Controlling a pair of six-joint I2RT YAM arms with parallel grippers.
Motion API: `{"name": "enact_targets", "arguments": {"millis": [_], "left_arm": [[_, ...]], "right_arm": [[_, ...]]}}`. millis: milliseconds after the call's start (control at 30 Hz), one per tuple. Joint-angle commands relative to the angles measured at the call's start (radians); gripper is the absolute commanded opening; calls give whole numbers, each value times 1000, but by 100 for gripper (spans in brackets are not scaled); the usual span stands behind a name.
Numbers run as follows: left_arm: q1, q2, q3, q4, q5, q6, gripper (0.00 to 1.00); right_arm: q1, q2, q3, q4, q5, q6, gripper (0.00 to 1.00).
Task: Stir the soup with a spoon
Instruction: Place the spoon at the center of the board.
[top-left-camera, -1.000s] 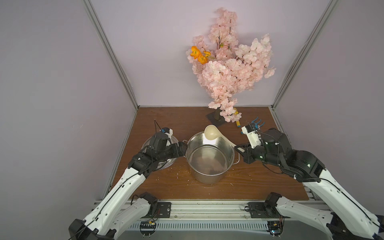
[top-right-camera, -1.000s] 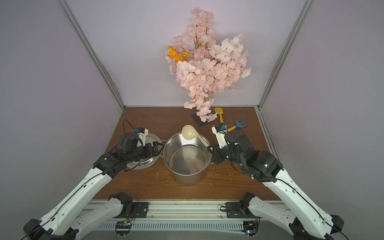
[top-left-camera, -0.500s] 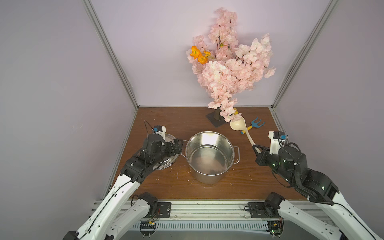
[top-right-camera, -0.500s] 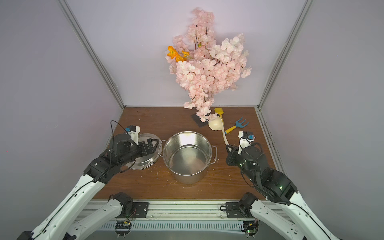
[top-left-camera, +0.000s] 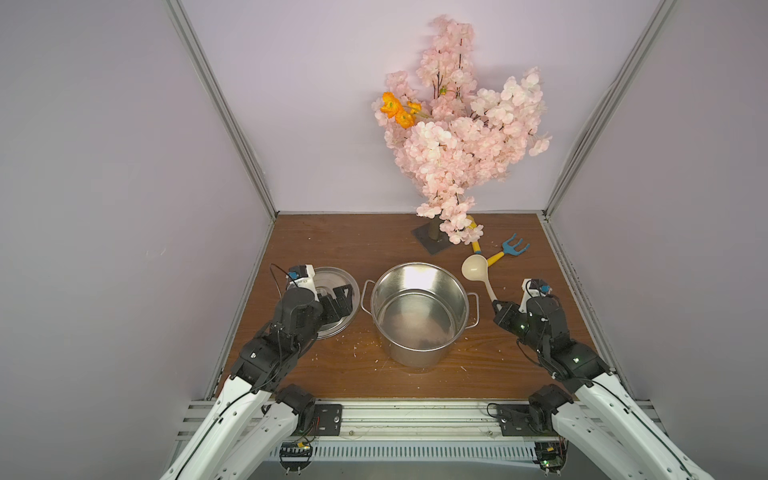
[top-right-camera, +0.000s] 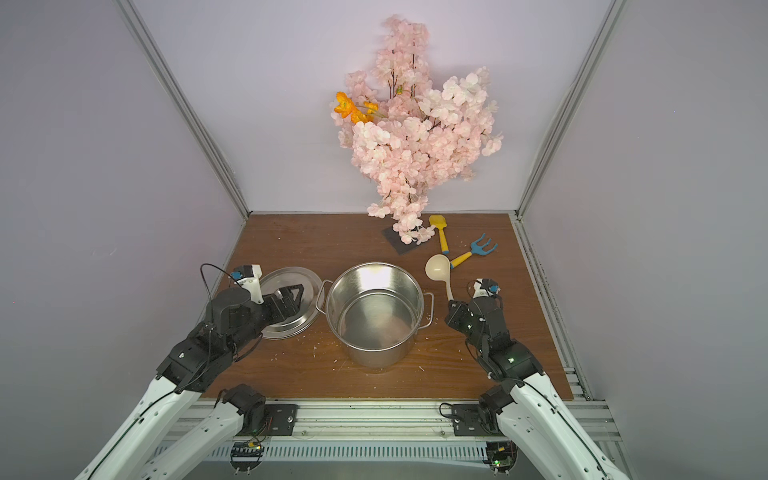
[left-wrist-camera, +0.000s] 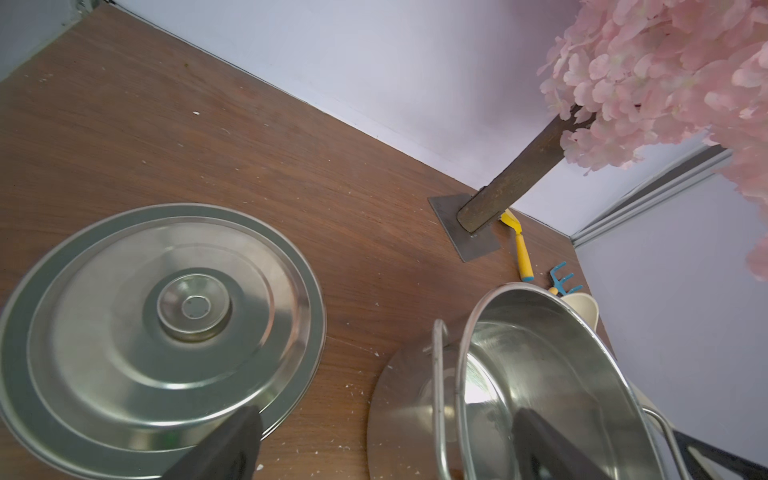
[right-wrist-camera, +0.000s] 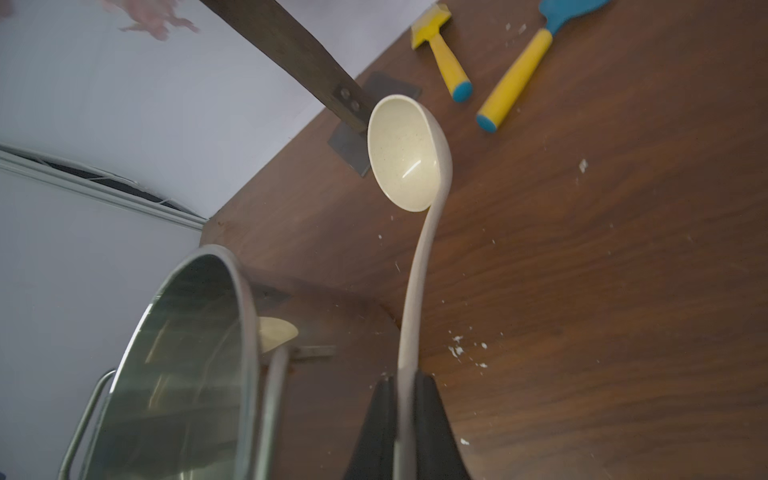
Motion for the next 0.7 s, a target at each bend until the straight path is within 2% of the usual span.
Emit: {"name": "enact_targets", "arguments": {"millis": [0, 200, 433, 667], "left_arm": [[1, -58, -38, 3, -74, -4, 96], [1, -82, -93, 4, -90, -5, 96], [2, -63, -110, 18, -113, -6, 96], [2, -23, -113, 37, -112, -16, 96]], "right_arm": [[-22, -82, -90, 129, -137, 82, 0], [-34, -188, -239, 102, -163, 114, 1], [-39, -182, -273, 17, -85, 112, 28], [-44, -107, -204, -30, 15, 61, 51]]}}
